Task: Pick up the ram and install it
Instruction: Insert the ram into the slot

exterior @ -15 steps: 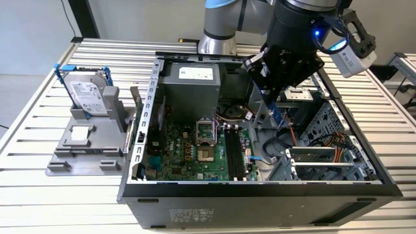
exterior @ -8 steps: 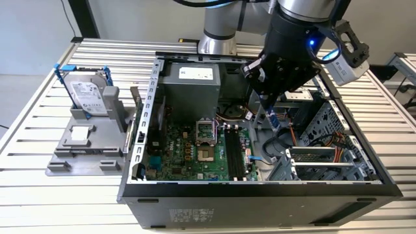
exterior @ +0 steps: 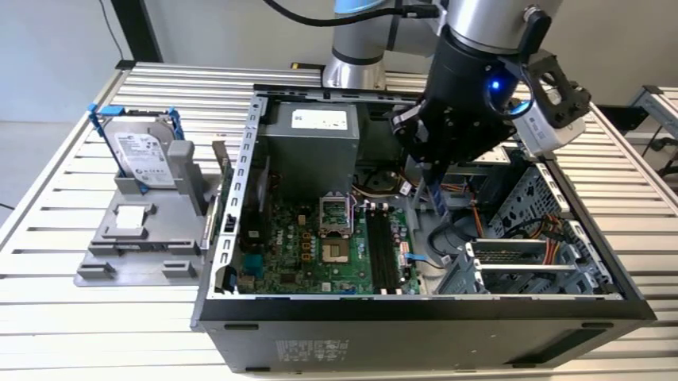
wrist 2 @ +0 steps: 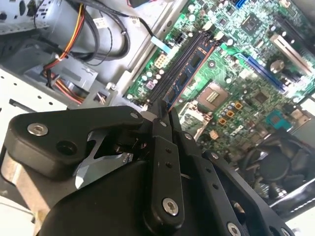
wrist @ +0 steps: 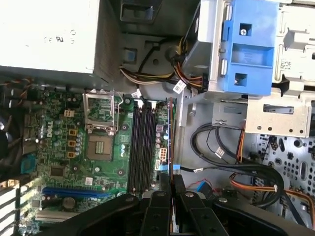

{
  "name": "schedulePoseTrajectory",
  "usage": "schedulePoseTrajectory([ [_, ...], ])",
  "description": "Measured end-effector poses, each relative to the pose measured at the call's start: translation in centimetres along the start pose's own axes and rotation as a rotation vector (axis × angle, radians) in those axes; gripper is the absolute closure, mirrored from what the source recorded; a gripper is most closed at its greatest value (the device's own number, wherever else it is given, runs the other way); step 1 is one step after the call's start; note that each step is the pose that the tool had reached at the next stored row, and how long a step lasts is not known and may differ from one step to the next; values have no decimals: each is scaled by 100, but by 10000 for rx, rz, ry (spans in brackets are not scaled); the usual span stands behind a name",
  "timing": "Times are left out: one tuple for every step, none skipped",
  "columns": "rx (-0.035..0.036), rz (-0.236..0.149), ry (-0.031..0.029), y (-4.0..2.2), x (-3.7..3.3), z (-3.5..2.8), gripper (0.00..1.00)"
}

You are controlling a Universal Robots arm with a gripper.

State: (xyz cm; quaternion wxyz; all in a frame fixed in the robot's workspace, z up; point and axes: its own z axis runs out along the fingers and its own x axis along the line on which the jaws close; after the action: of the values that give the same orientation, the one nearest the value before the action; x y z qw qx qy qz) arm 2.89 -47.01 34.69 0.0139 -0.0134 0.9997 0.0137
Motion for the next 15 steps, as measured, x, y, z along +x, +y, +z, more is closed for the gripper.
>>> schedulePoseTrajectory([
  [4, 178, -5, 0, 0, 13, 100],
  [10, 343, -9, -1, 1, 25, 100],
  [17, 492, -14, -1, 1, 39, 100],
  [28, 590, -16, -2, 2, 56, 100],
  [34, 638, -18, -2, 2, 75, 100],
  [36, 698, -20, -3, 5, 92, 100],
  [37, 768, -23, -3, 10, 111, 100],
  [39, 828, -24, -3, 11, 128, 100],
  [40, 881, -26, -4, 17, 147, 100],
  [42, 913, -26, -4, 22, 165, 100],
  [43, 942, -27, -5, 25, 183, 100],
  [44, 959, -28, -5, 35, 201, 100],
  [43, 966, -29, -5, 42, 219, 100],
  [43, 967, -29, -5, 48, 236, 100],
  [43, 967, -28, -6, 56, 254, 100],
])
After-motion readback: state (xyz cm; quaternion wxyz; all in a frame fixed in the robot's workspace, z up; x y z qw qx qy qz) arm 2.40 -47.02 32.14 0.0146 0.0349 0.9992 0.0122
